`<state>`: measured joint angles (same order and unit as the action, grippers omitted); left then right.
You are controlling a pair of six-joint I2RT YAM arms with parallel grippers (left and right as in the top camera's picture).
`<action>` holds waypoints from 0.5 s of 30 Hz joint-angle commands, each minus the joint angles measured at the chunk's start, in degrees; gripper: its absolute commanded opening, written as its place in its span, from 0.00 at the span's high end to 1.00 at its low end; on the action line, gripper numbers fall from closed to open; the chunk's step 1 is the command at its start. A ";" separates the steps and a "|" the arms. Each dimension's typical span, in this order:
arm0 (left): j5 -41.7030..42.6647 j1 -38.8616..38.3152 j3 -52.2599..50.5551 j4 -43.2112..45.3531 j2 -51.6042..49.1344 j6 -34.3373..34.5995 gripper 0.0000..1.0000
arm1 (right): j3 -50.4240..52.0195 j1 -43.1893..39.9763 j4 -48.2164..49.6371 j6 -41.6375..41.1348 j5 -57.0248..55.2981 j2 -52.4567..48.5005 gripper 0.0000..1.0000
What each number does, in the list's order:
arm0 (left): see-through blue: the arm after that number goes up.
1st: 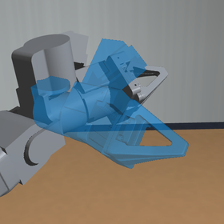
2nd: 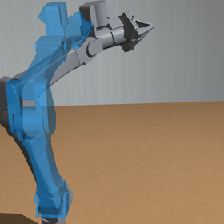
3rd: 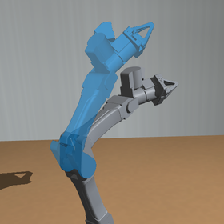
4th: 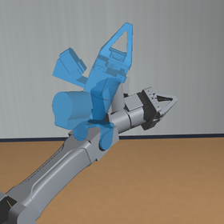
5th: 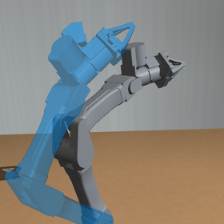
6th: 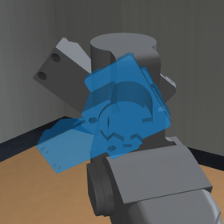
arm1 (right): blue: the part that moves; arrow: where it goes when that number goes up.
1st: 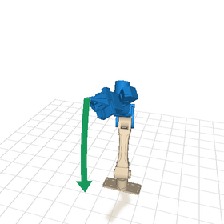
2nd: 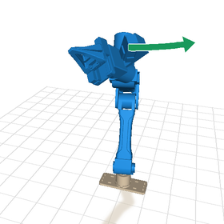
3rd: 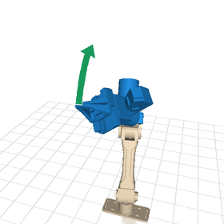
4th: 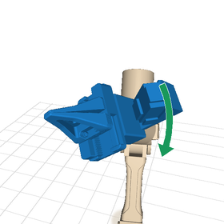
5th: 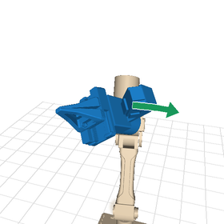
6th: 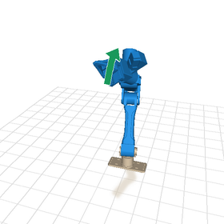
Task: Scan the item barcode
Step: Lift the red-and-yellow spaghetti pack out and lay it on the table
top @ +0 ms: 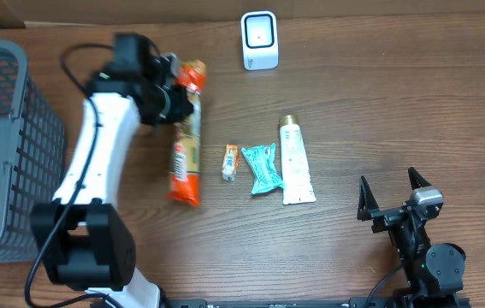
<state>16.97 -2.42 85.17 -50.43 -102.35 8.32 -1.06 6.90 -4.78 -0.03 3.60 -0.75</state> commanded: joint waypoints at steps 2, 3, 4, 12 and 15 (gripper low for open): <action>0.37 -3.78 -8.50 8.48 1.03 8.17 0.96 | 0.61 0.22 0.26 -0.15 -0.35 0.52 0.00; 0.13 -4.61 -9.90 9.88 0.79 8.20 0.96 | 0.61 0.22 0.26 -0.13 -0.37 0.52 0.00; -0.11 -5.29 -10.97 10.75 0.66 8.46 0.96 | 0.61 0.22 0.26 -0.15 -0.37 0.52 0.00; -2.16 -8.87 -13.09 11.91 -1.33 8.48 0.75 | 0.61 0.22 0.26 -0.15 -0.37 0.52 0.00; -2.23 -9.42 -13.09 12.26 -1.64 8.44 0.14 | 0.61 0.22 0.26 -0.15 -0.37 0.52 0.00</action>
<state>14.52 -11.29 71.48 -38.83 -103.57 15.99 -1.06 6.90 -4.75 0.01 3.57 -0.73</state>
